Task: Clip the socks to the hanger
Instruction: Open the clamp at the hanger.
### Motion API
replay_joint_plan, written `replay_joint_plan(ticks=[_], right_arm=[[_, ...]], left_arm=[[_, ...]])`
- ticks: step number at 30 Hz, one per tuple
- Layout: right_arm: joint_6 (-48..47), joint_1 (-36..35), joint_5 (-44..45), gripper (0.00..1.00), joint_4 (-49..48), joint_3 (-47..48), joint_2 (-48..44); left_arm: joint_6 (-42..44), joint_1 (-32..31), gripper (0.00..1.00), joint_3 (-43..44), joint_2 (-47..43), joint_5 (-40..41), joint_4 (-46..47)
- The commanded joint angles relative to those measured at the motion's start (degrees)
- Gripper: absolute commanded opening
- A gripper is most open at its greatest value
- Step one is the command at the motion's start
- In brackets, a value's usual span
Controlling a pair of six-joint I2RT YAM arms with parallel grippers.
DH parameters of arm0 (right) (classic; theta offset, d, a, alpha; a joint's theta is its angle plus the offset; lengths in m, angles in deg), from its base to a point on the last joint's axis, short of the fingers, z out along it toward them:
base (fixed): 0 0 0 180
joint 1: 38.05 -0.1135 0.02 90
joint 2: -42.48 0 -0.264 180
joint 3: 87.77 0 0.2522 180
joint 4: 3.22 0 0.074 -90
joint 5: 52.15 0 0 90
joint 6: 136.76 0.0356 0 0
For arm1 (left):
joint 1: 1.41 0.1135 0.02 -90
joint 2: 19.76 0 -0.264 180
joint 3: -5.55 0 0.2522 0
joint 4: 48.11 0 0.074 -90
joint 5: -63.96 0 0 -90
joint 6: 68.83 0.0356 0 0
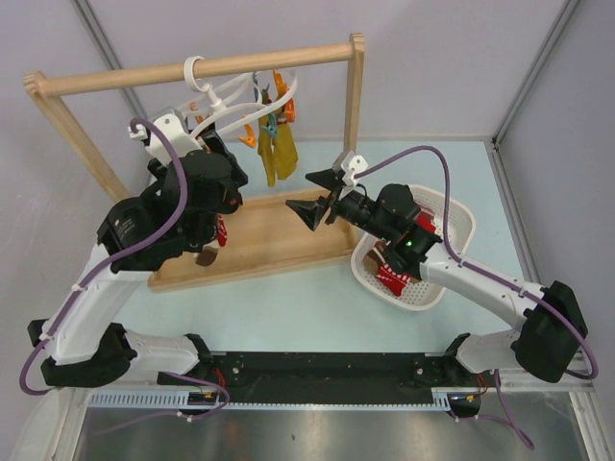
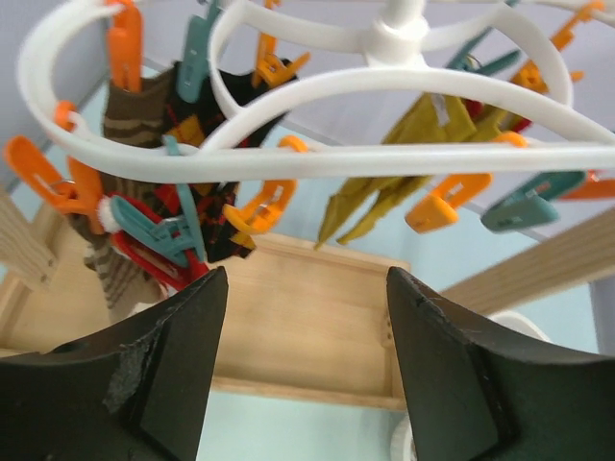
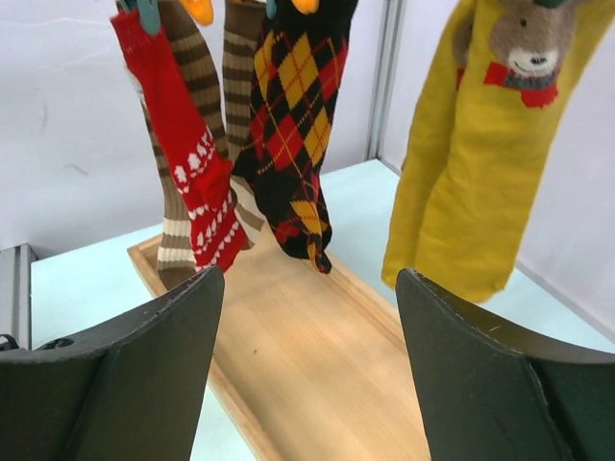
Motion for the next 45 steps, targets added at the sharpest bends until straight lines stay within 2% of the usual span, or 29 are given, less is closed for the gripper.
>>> replay_joint_plan(ticks=[1, 5, 8, 11, 14, 25, 34, 45], right_arm=[[1.14, 0.97, 0.42, 0.78, -2.01, -1.6, -3.3], [1.58, 1.85, 0.07, 0.78, -2.36, -2.92, -4.7], [1.84, 2.38, -0.19, 0.78, -2.88, -3.8, -5.23], [1.85, 2.82, -0.46, 0.78, -3.32, -4.5, -5.93], [1.85, 3.34, -0.81, 0.78, -3.85, -5.3, -6.46], [4.22, 5.8, -2.74, 0.78, -5.79, -7.76, -7.87], [5.71, 6.86, -3.97, 0.78, -7.54, -8.82, -7.69], [6.06, 7.3, -4.24, 0.78, -8.16, -9.34, -7.69]], left_arm=[[-4.19, -0.78, 0.7, 0.88, 1.15, 9.52, -1.56], [-0.6, -0.78, 0.65, -1.76, 1.07, 12.17, 5.01], [2.57, -0.78, 0.58, -2.73, 1.51, 12.78, 8.88], [3.98, -0.69, 0.52, -2.91, 2.38, 14.28, 9.87], [4.16, -0.43, 0.5, -2.73, 3.26, 15.07, 9.96], [1.34, 3.79, 0.5, -2.99, 4.93, 12.17, 8.46], [2.04, 4.41, 0.52, -3.43, 4.06, 10.94, 9.42], [3.01, 4.32, 0.56, -2.29, 1.69, 3.3, 10.4]])
